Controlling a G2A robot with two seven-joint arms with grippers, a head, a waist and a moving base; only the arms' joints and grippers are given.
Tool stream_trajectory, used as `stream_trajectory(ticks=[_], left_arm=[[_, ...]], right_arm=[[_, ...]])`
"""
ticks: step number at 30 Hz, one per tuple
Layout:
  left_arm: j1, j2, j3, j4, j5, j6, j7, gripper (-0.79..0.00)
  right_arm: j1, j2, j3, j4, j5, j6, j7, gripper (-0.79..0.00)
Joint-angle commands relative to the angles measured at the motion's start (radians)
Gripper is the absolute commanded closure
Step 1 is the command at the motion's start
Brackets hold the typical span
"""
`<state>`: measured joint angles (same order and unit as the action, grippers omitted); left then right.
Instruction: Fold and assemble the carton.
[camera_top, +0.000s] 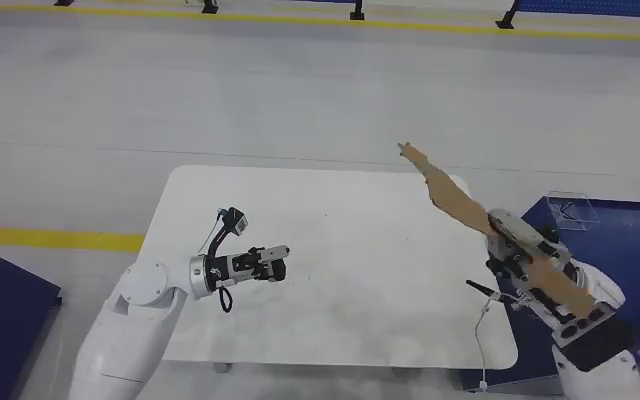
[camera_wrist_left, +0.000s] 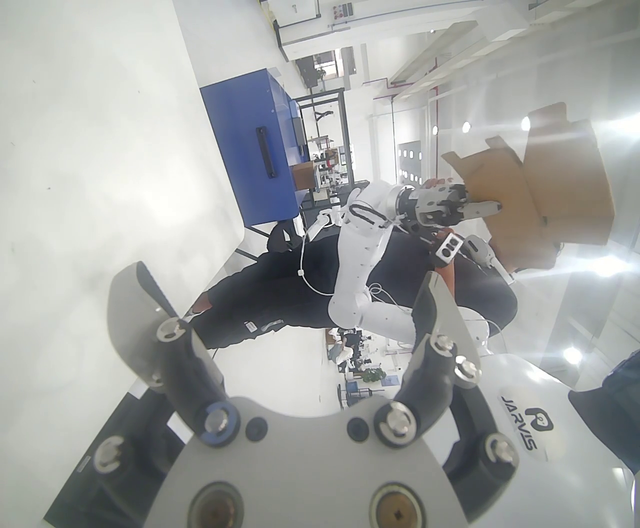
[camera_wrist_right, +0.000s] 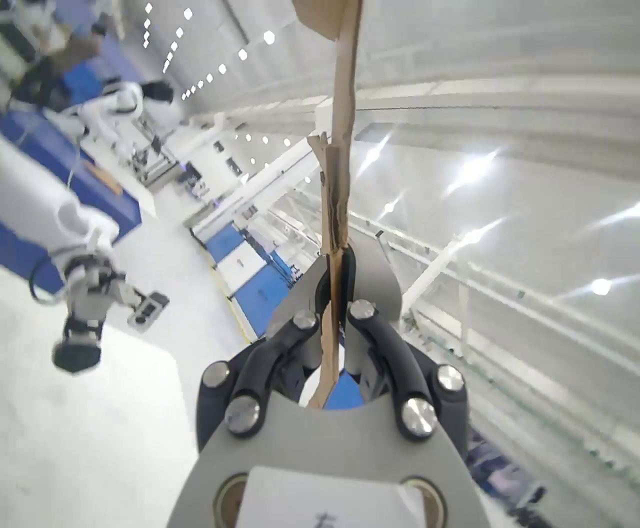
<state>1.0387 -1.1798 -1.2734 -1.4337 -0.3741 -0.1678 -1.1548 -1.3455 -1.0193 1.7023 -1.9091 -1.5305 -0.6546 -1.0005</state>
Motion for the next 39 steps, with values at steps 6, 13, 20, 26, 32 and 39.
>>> stream_trajectory(ticks=[6,13,20,26,32,39], left_arm=[[0.0,0.0,0.0,0.0,0.0,0.0,0.0,-0.785],[0.0,0.0,0.0,0.0,0.0,0.0,0.0,-0.785],[0.0,0.0,0.0,0.0,0.0,0.0,0.0,-0.785],[0.0,0.0,0.0,0.0,0.0,0.0,0.0,-0.785],[0.0,0.0,0.0,0.0,0.0,0.0,0.0,-0.785],[0.0,0.0,0.0,0.0,0.0,0.0,0.0,-0.785]], right_arm=[[-0.018,0.011,-0.094,0.052,0.755,-0.246,0.598,0.0],[-0.022,0.051,-0.251,0.069,1.531,-0.071,1.366,0.0],[-0.011,0.076,-0.27,0.109,2.034,0.148,1.827,0.0],[-0.009,0.078,-0.27,0.111,2.076,0.174,1.867,0.0],[-0.009,0.078,-0.27,0.111,2.076,0.174,1.867,0.0],[-0.017,0.069,-0.259,0.021,2.635,0.52,1.885,0.0]])
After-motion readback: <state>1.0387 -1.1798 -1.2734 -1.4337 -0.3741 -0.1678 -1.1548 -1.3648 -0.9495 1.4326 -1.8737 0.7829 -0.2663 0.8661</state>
